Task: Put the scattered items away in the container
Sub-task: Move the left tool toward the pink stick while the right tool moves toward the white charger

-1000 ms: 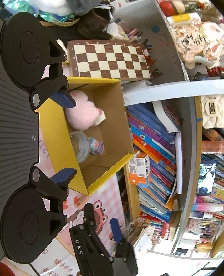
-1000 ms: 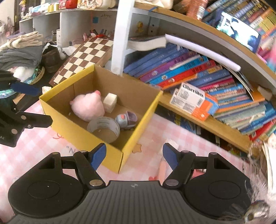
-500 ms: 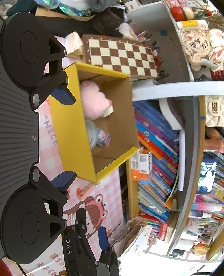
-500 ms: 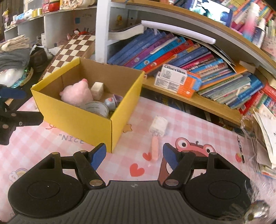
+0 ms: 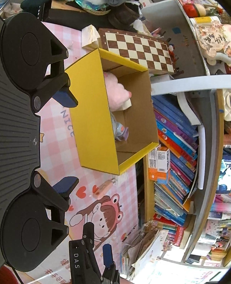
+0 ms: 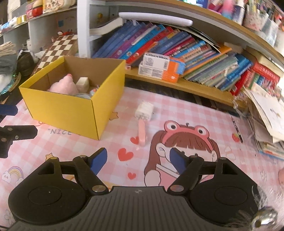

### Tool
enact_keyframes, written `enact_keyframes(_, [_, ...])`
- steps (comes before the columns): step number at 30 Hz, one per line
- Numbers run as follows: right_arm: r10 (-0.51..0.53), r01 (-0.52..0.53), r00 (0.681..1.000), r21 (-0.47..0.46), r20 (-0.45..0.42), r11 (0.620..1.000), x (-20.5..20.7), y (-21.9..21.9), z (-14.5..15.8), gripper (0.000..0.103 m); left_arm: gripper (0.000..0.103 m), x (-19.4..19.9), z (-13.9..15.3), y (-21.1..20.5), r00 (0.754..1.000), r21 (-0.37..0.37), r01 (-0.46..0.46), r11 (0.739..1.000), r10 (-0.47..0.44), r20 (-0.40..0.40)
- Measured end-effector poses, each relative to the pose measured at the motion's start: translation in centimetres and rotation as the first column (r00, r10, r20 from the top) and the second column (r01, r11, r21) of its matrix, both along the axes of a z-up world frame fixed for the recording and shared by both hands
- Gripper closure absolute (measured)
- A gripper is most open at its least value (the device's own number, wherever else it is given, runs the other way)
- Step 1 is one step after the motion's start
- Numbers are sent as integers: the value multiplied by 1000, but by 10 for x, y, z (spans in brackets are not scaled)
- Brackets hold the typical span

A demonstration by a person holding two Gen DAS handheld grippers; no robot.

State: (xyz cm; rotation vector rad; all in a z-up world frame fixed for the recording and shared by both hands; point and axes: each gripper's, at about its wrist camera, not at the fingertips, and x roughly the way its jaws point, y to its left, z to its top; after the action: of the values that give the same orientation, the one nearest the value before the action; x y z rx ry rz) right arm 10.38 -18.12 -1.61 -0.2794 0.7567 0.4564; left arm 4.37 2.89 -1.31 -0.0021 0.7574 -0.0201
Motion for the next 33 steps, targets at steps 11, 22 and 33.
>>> enact_keyframes(11, [-62,62,998,29,-13,998,-7,-24,-7,17,15,2,-6,-22,1000,27,23,999,-22,-19])
enact_keyframes(22, [-135,137,990,41,-35,990,-8,-51,-17,16,14,4,-15,-50,997,52,65,997,-63,-45])
enact_keyframes(33, [-167,169,985,41,-41,985,-5,-66,-24,16,8,8,-21,-67,996,67,74,995,-70,-56])
